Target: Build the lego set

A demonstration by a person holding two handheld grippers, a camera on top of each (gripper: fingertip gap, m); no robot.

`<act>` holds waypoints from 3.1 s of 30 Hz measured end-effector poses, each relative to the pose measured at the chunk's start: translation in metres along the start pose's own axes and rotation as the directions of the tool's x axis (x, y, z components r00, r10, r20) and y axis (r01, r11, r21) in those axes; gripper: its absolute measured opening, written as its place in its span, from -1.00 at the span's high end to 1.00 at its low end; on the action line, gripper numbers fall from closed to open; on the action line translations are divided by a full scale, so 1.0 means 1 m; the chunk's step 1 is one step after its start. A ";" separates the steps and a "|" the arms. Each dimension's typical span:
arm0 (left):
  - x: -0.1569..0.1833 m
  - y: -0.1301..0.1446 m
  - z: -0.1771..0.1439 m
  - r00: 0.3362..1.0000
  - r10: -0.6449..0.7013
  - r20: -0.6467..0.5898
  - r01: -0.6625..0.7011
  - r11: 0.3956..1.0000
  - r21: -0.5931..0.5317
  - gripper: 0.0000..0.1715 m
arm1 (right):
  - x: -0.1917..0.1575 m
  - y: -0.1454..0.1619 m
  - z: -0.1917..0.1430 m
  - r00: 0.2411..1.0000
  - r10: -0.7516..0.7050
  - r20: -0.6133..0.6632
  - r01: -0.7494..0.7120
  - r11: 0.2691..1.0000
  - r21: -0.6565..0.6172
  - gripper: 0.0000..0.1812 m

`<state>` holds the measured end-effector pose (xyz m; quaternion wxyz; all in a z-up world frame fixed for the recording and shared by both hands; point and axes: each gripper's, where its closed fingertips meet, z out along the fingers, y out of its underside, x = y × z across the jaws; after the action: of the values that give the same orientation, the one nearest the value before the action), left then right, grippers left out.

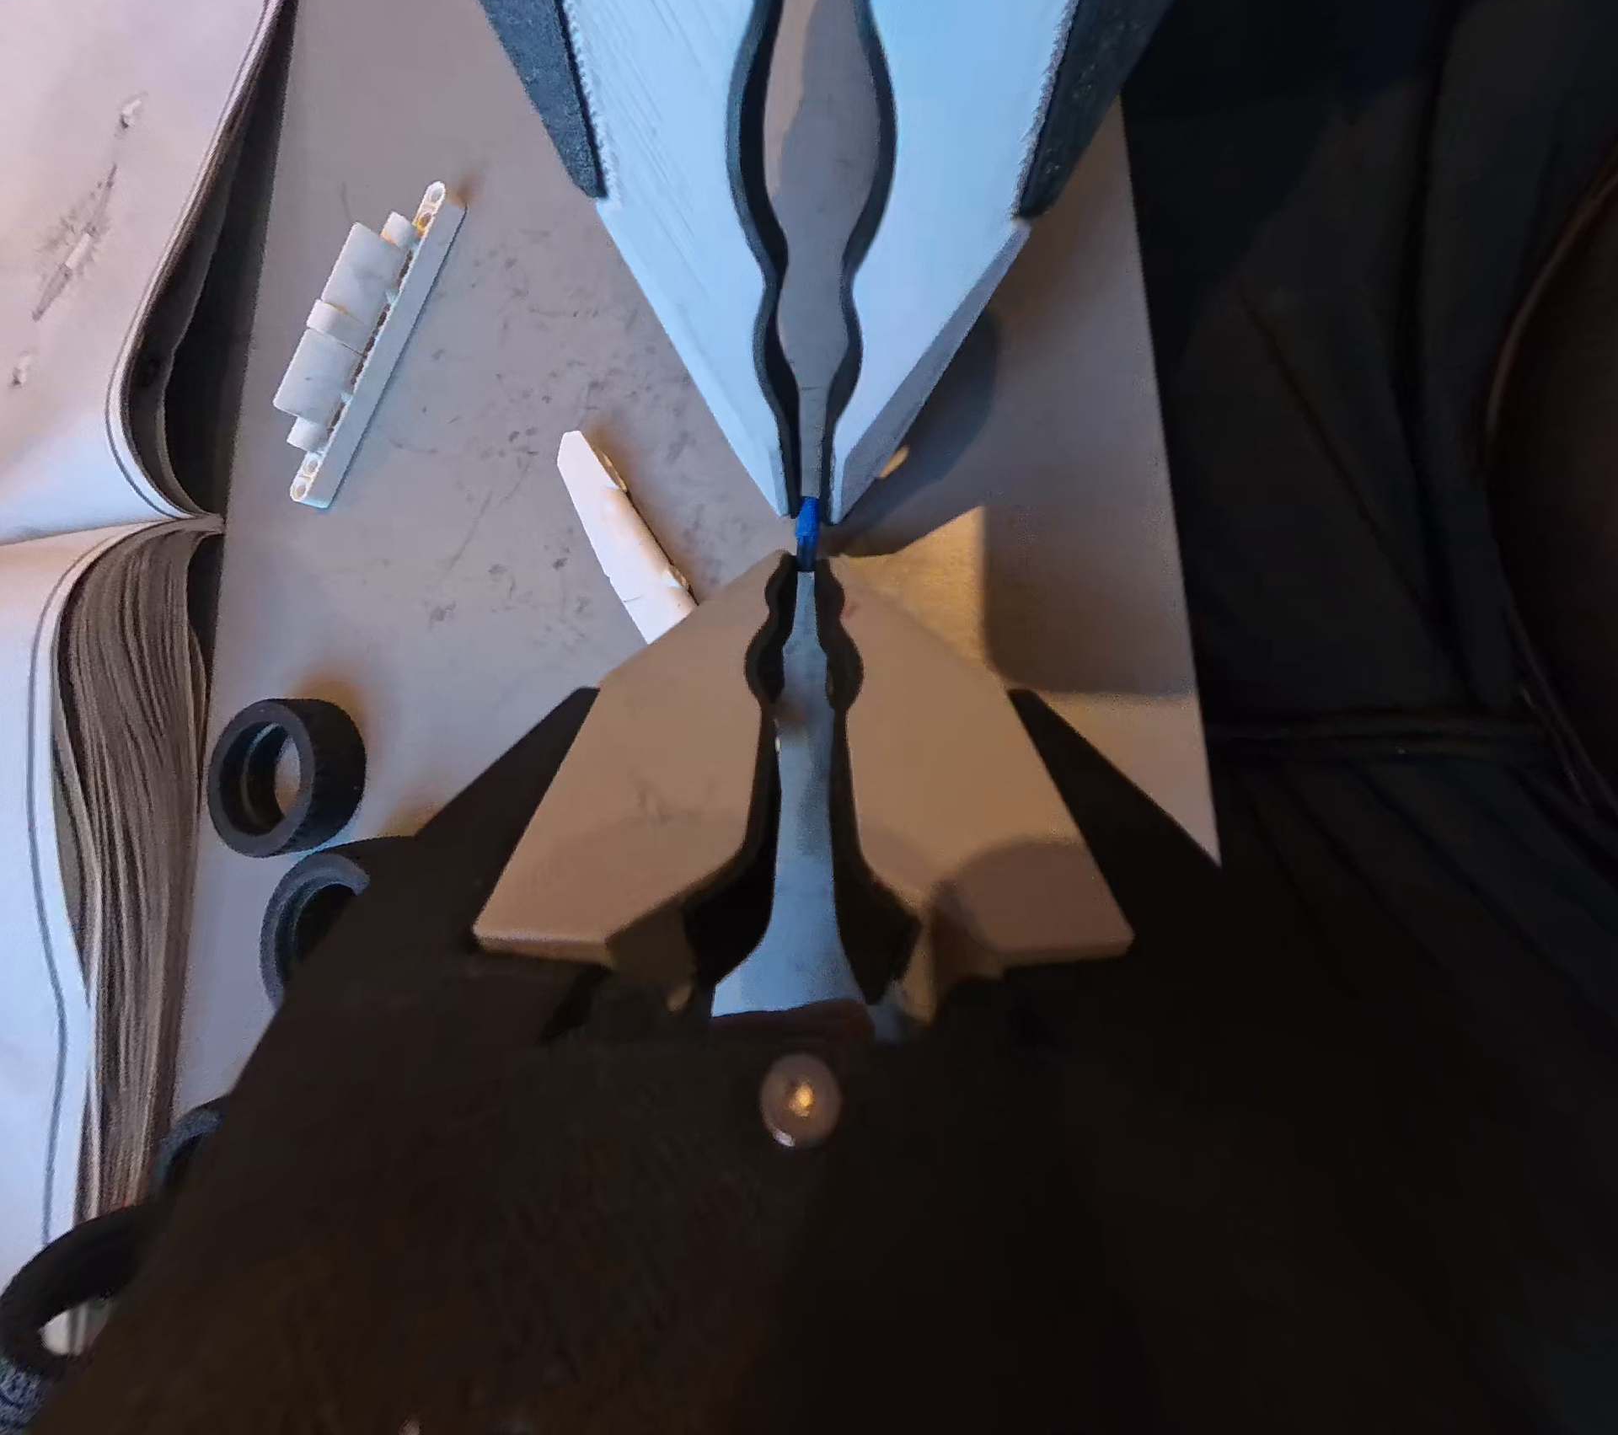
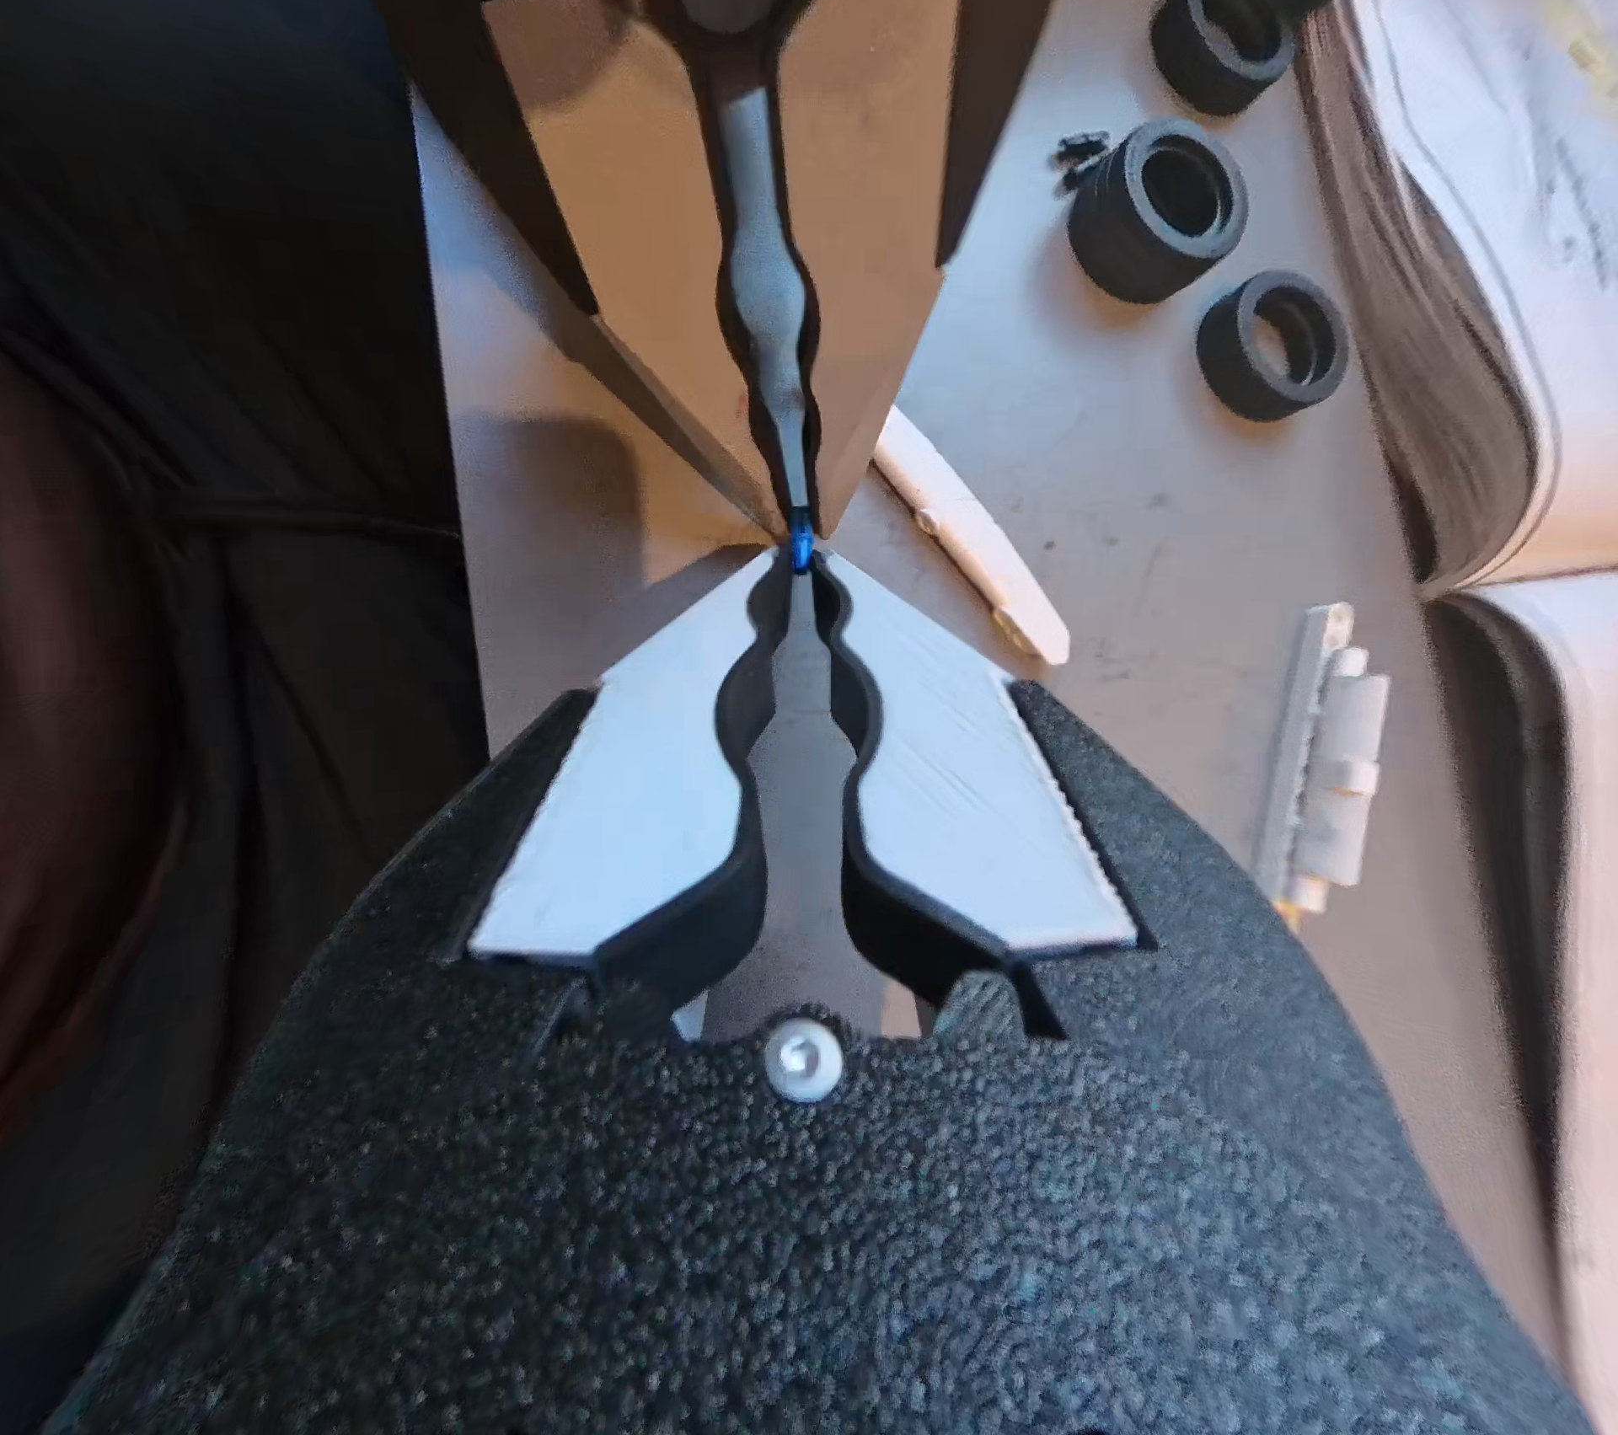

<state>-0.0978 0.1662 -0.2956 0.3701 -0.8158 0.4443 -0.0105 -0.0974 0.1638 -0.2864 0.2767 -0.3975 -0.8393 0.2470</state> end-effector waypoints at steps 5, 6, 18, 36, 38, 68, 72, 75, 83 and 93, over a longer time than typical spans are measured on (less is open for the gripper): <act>-0.002 -0.003 0.001 1.000 0.010 0.024 -0.011 1.000 0.027 0.99 | 0.001 0.001 -0.002 0.942 0.297 0.154 -0.309 0.950 0.053 0.95; -0.003 -0.003 0.002 1.000 0.010 0.026 -0.011 0.999 0.032 0.99 | 0.001 0.000 -0.004 0.923 0.338 0.184 -0.354 0.933 0.060 0.95; 0.003 0.001 -0.001 0.969 -0.193 -0.154 0.199 0.980 0.023 0.99 | 0.004 0.004 -0.004 0.999 0.046 0.012 -0.046 0.997 0.064 0.91; 0.007 0.001 -0.003 0.968 -0.186 -0.170 0.189 0.982 0.005 0.98 | -0.003 -0.001 0.001 0.998 -0.050 -0.026 0.051 0.998 0.034 0.95; 0.006 0.001 -0.004 0.969 -0.185 -0.164 0.188 0.982 0.004 0.98 | -0.002 0.000 0.001 1.000 0.003 -0.007 -0.003 0.999 0.043 0.95; -0.034 0.001 -0.014 0.978 -0.156 -0.139 0.160 0.987 0.021 0.44 | 0.024 0.024 -0.001 0.938 0.339 0.066 -0.338 0.941 -0.020 0.95; -0.035 -0.004 -0.009 0.972 -0.055 -0.228 0.052 0.999 -0.017 0.30 | 0.024 0.024 -0.002 0.941 0.333 0.062 -0.332 0.943 -0.013 0.95; -0.032 0.000 -0.002 0.964 0.008 -0.265 -0.026 0.998 -0.064 0.21 | 0.024 0.023 -0.001 0.942 0.329 0.069 -0.330 0.944 0.001 0.95; -0.029 0.003 0.011 0.958 -0.040 -0.284 0.026 0.998 -0.050 0.13 | 0.023 0.023 0.003 0.954 0.292 0.065 -0.293 0.956 0.001 0.95; -0.027 0.004 0.002 0.968 -0.112 -0.226 0.118 0.993 0.013 0.23 | 0.028 0.026 0.000 0.969 0.243 0.040 -0.243 0.970 -0.011 0.95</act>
<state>-0.1169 0.1858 -0.2911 0.3268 -0.8288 0.4352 -0.1300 -0.0988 0.2010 -0.2955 0.2258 -0.4930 -0.7905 0.2847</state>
